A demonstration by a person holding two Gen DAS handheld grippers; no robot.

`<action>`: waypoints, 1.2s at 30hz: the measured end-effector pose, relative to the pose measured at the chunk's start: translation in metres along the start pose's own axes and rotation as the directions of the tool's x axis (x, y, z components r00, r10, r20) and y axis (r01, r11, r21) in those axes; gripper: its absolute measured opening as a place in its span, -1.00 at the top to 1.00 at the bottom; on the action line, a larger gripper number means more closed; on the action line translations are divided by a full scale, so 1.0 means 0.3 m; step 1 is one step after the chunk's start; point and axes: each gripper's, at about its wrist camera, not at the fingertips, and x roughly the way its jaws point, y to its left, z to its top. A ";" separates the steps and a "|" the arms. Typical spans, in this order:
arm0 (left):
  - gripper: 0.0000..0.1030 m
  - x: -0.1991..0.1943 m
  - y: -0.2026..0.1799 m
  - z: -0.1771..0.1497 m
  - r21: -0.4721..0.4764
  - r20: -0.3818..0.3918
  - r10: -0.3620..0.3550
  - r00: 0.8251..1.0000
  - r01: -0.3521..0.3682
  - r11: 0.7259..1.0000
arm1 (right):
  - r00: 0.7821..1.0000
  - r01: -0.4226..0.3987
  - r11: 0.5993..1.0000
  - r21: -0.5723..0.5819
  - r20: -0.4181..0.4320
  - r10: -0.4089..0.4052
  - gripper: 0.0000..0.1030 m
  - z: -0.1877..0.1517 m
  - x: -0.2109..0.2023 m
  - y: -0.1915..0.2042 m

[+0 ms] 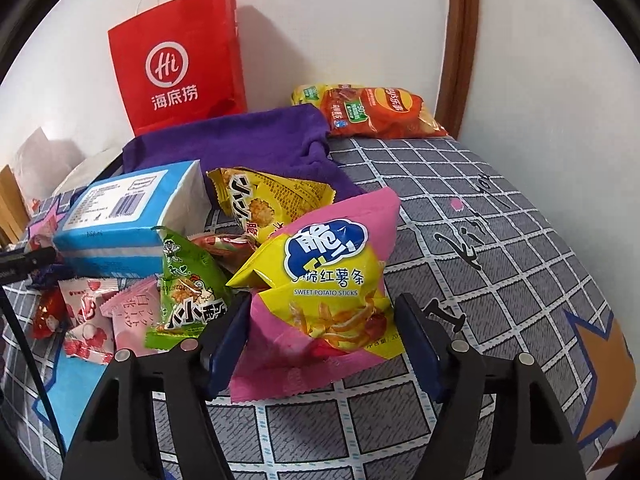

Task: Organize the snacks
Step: 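Grasp the pink panda candy bag with the left tool while the right grasps the sweet potato stick bag, then carry both held bags up and over onto the purple cloth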

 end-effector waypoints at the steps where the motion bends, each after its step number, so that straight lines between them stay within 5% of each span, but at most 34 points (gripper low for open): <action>1: -0.48 0.003 0.002 0.000 0.003 -0.002 -0.004 1.000 0.004 1.000 | 1.000 0.000 1.000 0.004 -0.001 0.000 -0.38 -0.001 -0.002 -0.002; 3: -0.18 0.010 0.007 -0.002 0.005 -0.011 -0.002 1.000 0.002 1.000 | 1.000 0.008 1.000 0.012 -0.007 -0.007 -0.36 -0.001 -0.003 -0.004; 7: -0.12 -0.014 0.026 -0.009 -0.001 0.009 -0.027 1.000 0.027 1.000 | 1.000 0.012 1.000 0.029 -0.015 -0.012 -0.34 0.000 -0.023 -0.005; 20: -0.11 -0.270 0.106 -0.013 -0.062 0.109 -0.096 0.989 0.103 0.993 | 0.999 -0.026 0.995 0.098 0.028 0.024 -0.33 0.025 -0.239 -0.018; 36: -0.11 -0.458 0.009 0.190 -0.016 0.205 -0.156 0.966 0.163 0.986 | 0.989 -0.083 0.997 0.008 0.126 0.081 -0.33 0.339 -0.372 0.074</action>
